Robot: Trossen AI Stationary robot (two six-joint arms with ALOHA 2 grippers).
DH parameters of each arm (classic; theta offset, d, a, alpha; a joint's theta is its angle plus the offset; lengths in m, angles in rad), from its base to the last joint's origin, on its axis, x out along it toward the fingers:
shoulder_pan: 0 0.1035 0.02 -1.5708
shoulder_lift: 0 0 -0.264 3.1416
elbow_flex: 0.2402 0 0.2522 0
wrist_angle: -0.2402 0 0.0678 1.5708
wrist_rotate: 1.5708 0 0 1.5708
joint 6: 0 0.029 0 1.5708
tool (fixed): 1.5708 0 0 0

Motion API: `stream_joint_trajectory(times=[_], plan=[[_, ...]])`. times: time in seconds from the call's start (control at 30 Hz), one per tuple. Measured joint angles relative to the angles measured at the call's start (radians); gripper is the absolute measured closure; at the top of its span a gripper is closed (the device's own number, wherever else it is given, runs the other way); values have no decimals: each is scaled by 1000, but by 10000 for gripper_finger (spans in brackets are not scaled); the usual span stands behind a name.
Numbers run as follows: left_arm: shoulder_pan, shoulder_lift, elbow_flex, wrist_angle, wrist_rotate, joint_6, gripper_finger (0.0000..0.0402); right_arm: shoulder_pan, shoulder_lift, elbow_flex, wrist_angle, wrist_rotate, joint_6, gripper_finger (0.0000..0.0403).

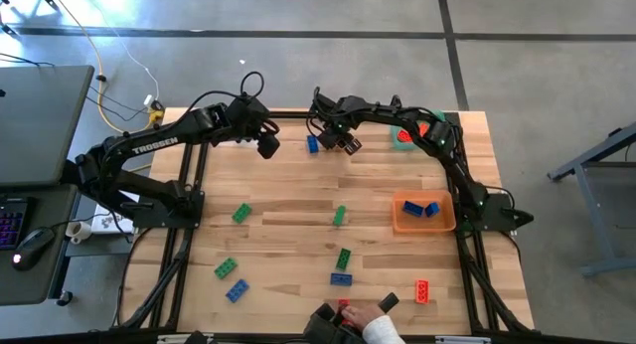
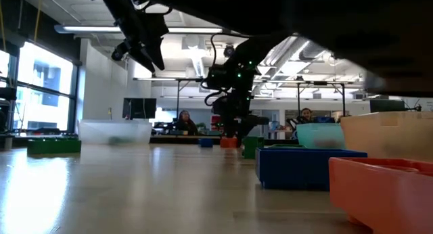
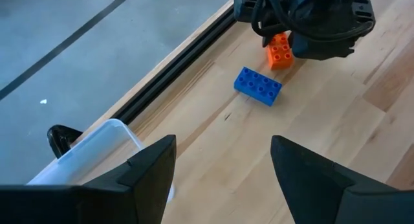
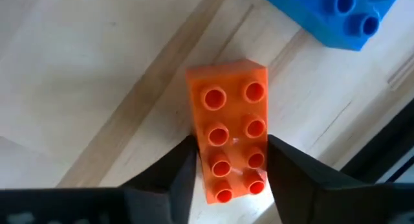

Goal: Sort & place blocks by color
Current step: Put the orange game piece into the blue bin

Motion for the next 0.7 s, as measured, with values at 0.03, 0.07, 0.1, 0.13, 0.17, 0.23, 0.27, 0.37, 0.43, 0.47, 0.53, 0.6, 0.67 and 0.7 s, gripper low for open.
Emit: stream_joint_trajectory(times=[0.03,0.07,0.1,0.13,0.17,0.23,0.27,0.37,0.43,0.47,0.53,0.6,0.67,0.7], plan=[[0,0,0,0,-2,0,161,0,1,0,-3,6,17,262],[0,0,0,1,-3,0,161,1,5,1,-6,14,31,274],[0,0,0,1,-3,0,161,2,5,2,-11,22,45,285],[0,0,0,3,-3,0,161,2,6,2,-15,33,64,292],[0,0,0,5,-3,0,161,3,6,2,-18,44,80,293],[0,0,0,8,-3,0,161,6,7,1,-22,53,112,293],[0,0,0,10,-3,0,161,8,5,0,-23,62,130,293],[0,1,0,13,-3,0,161,8,2,14,-40,58,210,293],[0,1,0,13,-2,0,161,8,2,43,-68,38,283,293],[0,1,0,13,-1,-1,161,7,3,64,-86,27,319,293],[0,1,0,13,1,0,161,4,2,124,-109,-6,391,293],[0,1,0,13,1,0,161,0,-2,184,-154,-37,469,293],[0,1,0,13,0,0,161,-4,-2,236,-187,-54,554,293],[0,1,0,14,0,0,161,-6,-2,267,-213,-58,602,293]])
